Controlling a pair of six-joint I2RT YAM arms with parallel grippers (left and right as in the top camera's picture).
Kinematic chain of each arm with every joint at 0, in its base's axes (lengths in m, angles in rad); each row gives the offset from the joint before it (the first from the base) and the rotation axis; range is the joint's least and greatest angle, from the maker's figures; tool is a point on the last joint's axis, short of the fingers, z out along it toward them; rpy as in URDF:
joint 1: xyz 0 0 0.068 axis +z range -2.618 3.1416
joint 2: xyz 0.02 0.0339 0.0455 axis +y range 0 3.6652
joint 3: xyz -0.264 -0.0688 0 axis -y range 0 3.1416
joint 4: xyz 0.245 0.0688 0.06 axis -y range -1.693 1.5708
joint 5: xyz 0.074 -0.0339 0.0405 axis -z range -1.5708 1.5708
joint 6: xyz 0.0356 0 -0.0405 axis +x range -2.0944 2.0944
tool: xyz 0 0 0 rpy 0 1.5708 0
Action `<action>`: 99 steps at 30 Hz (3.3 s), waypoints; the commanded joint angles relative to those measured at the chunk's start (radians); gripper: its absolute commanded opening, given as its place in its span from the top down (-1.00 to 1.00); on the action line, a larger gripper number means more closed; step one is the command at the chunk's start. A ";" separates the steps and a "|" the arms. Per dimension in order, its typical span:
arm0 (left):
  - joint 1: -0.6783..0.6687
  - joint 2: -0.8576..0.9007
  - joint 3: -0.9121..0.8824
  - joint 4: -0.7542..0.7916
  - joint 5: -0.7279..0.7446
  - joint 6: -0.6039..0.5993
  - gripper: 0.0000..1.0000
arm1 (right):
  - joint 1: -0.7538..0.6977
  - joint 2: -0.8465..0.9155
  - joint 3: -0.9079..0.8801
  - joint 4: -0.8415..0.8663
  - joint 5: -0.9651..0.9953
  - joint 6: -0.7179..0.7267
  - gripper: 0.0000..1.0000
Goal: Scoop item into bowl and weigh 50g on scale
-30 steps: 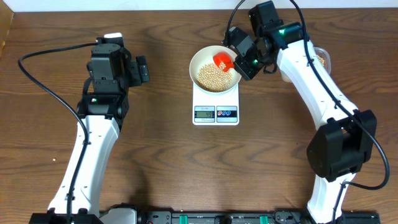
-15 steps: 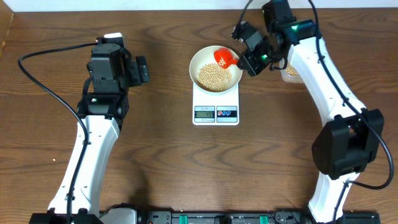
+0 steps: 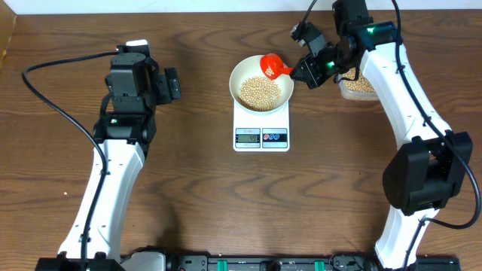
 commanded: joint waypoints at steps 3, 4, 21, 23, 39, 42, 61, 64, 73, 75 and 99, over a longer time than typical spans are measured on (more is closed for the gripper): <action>0.004 0.005 0.006 0.001 0.002 0.017 -0.97 | 0.019 -0.029 0.027 0.000 0.014 0.005 0.98; 0.004 0.005 0.006 0.000 0.002 0.017 -0.97 | 0.023 -0.029 0.027 0.000 0.032 0.005 0.98; 0.004 0.005 0.006 0.001 0.002 0.017 -0.97 | 0.142 -0.029 0.027 -0.005 0.322 -0.052 0.98; 0.004 0.005 0.006 0.001 0.002 0.017 -0.98 | 0.143 -0.029 0.027 -0.005 0.328 -0.056 0.98; 0.004 0.005 0.006 0.001 0.002 0.017 -0.97 | 0.157 -0.029 0.027 -0.005 0.347 -0.101 0.98; 0.004 0.005 0.006 0.001 0.002 0.017 -0.97 | 0.167 -0.029 0.027 -0.003 0.367 -0.106 0.98; 0.004 0.005 0.006 0.001 0.002 0.017 -0.97 | 0.081 -0.029 0.027 -0.001 0.112 -0.046 0.98; 0.004 0.005 0.006 0.001 0.002 0.017 -0.97 | 0.047 -0.029 0.027 -0.001 0.032 -0.035 0.98; 0.004 0.005 0.006 0.001 0.002 0.017 -0.97 | -0.022 -0.029 0.027 -0.001 -0.139 -0.026 0.98; 0.004 0.005 0.006 0.001 0.002 0.017 -0.97 | -0.032 -0.029 0.027 -0.001 -0.159 -0.023 0.98; 0.004 0.005 0.006 0.001 0.002 0.017 -0.97 | -0.055 -0.050 0.048 0.000 -0.186 -0.005 0.98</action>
